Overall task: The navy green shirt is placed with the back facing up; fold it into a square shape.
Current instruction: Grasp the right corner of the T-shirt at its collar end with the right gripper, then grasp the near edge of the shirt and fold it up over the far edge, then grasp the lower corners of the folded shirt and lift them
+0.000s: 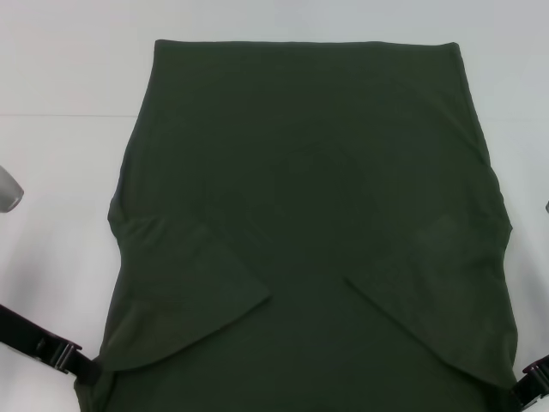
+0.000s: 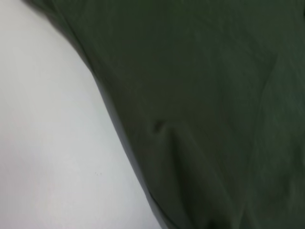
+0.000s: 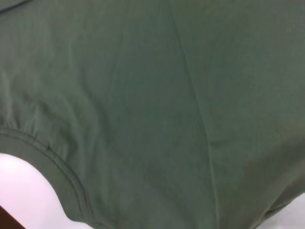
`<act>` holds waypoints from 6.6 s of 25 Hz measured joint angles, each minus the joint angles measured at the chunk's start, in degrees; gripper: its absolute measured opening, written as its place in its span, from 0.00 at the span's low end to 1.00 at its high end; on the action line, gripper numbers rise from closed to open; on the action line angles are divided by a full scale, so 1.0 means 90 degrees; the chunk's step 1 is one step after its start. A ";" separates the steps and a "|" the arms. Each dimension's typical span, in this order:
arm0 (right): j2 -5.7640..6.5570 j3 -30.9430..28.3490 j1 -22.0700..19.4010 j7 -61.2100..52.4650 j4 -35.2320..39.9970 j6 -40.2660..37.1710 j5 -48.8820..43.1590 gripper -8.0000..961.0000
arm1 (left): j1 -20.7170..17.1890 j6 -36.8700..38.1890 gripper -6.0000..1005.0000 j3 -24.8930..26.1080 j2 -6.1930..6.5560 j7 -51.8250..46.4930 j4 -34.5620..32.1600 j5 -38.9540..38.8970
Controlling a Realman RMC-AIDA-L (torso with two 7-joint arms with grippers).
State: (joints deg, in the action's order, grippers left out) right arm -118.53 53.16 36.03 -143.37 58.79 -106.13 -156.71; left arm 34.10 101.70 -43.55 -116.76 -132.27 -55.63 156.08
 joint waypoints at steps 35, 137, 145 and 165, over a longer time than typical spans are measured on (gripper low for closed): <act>0.0505 -0.0560 -0.0121 0.0766 -0.0453 -0.0833 0.0051 0.06 | -0.0160 0.0636 0.01 0.0318 0.0355 0.0367 0.0713 -0.0035; -0.0040 -0.2102 0.0434 0.3927 -0.2592 0.6972 0.4494 0.11 | 0.0887 -0.6833 0.10 0.1255 -0.0790 0.1783 0.1610 -0.3442; -0.0105 -0.1993 0.0465 0.3993 -0.2665 0.7385 0.4493 0.11 | 0.0916 -0.7505 0.10 0.0794 -0.0796 0.1784 0.1953 -0.3871; -0.0003 -0.1942 0.0263 0.4403 -0.2793 0.6914 0.5330 0.62 | 0.0838 -0.7768 0.34 0.0726 -0.0751 0.1722 0.2180 -0.4238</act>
State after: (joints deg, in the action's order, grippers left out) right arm -118.56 35.69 38.40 -103.74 33.66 -43.91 -108.74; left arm 41.65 31.79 -37.02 -123.52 -116.77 -36.01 117.94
